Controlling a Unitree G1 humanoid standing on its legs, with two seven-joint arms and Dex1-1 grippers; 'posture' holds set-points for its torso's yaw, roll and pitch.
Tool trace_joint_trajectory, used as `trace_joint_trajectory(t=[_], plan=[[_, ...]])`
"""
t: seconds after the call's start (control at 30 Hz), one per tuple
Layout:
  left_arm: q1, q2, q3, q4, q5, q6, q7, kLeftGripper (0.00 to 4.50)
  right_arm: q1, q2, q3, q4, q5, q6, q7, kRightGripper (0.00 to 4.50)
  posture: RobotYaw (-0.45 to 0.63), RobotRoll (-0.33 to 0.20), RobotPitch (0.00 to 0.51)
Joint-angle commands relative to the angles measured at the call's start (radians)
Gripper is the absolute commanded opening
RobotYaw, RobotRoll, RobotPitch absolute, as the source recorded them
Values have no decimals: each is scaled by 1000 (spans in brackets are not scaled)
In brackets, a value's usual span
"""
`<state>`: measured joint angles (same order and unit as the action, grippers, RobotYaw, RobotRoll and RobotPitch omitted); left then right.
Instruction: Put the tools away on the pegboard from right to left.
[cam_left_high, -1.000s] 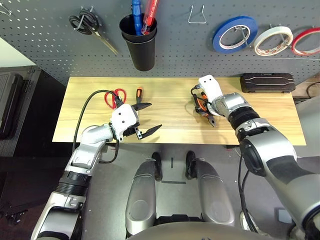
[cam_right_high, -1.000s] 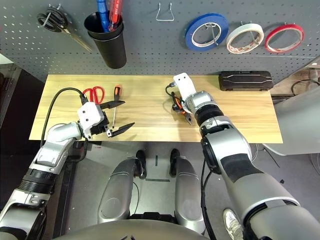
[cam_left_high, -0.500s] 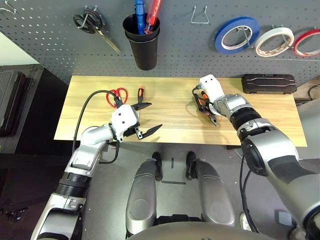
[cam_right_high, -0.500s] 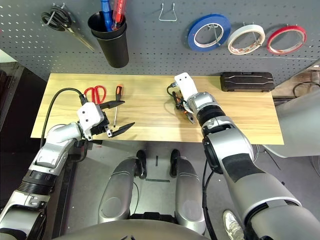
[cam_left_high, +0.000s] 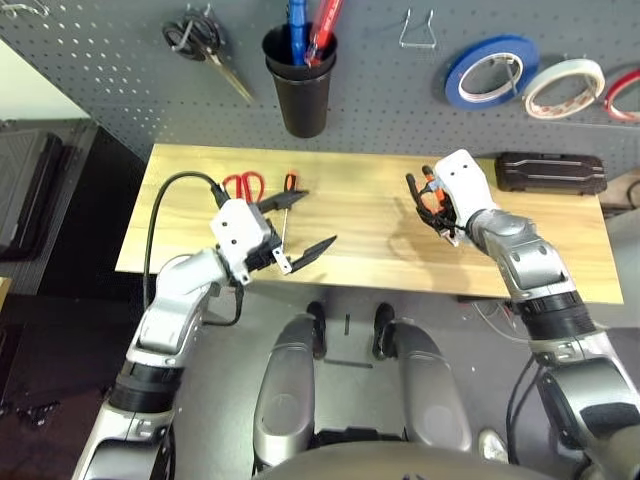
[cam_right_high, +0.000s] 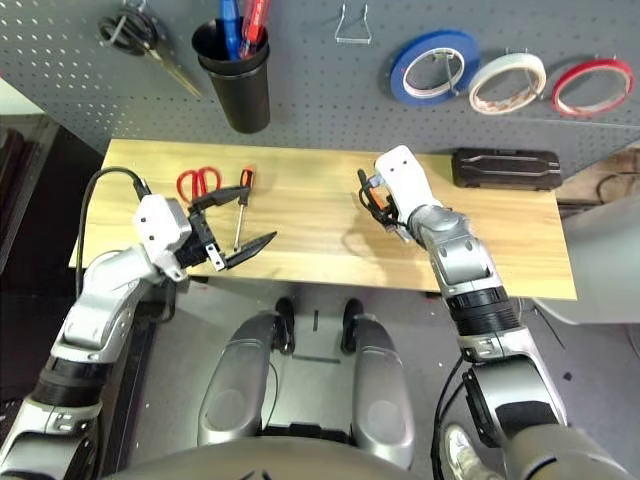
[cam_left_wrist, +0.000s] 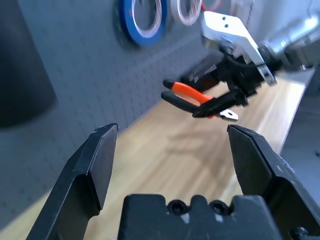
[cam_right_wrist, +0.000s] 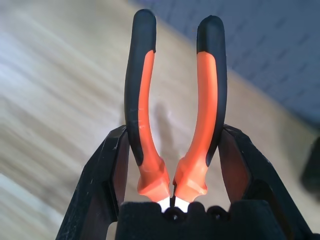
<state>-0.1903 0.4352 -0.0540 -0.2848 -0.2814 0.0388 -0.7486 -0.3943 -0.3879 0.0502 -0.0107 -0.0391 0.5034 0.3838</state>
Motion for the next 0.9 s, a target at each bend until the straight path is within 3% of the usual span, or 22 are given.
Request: trace_joint_trajectory(t=[0.03,0.3,0.67,0.9], plan=[[-12,-16,15,-51,-26,28,36,4500,36,3,-56,-55,32,-109,-14,2907,162,0,253],[-96,-18,60,-79,-54,71,87,4500,16,30,-96,-174,110,-180,-1,2907,150,0,235],[-152,-7,83,-101,-83,124,94,4500,-119,70,-94,-284,166,-136,-40,2907,146,0,234],[-174,3,94,-96,-93,149,103,4500,-247,115,-99,-248,153,-168,-111,2907,145,0,221]])
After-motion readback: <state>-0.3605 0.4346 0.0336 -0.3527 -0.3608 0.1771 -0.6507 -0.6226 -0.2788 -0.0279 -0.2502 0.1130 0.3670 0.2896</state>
